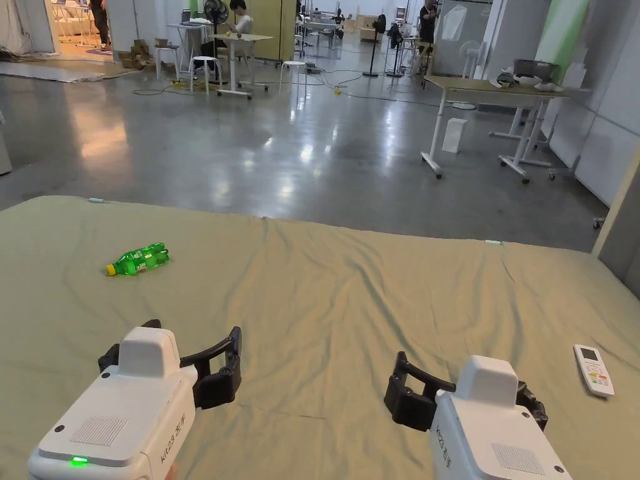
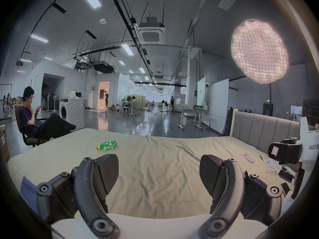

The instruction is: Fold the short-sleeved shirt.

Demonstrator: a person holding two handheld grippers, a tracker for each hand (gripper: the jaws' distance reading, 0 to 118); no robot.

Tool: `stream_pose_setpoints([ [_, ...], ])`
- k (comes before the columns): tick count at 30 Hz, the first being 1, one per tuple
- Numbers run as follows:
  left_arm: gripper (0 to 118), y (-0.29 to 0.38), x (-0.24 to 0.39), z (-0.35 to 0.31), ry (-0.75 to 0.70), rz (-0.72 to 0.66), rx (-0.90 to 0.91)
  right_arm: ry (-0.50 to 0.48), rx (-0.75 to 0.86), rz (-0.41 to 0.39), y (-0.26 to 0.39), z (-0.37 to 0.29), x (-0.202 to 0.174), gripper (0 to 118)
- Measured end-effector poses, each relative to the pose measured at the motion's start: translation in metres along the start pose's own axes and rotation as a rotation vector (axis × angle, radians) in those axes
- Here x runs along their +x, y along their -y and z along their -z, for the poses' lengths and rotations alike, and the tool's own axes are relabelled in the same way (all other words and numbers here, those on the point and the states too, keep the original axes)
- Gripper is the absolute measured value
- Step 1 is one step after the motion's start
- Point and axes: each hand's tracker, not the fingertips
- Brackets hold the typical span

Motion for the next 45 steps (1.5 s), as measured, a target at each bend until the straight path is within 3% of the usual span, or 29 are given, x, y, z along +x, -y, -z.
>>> stream_pose_setpoints([
  [4, 116, 0.000, 0.006, 0.002, -0.033, 0.037, 0.002, -0.021, 0.010, 0.014, -0.003, -0.001, 0.004, 118],
  [11, 118, 0.003, 0.003, 0.005, -0.080, 0.013, -0.052, -0.068, -0.021, 0.061, -0.008, 0.000, 0.009, 118],
  [25, 117, -0.001, -0.005, 0.008, -0.074, 0.012, -0.048, 0.057, -0.183, 0.069, -0.008, 0.014, 0.002, 118],
  [45, 117, -0.002, 0.004, 0.008, -0.049, 0.051, -0.055, 0.042, -0.233, 0.064, -0.008, 0.022, 0.011, 118],
])
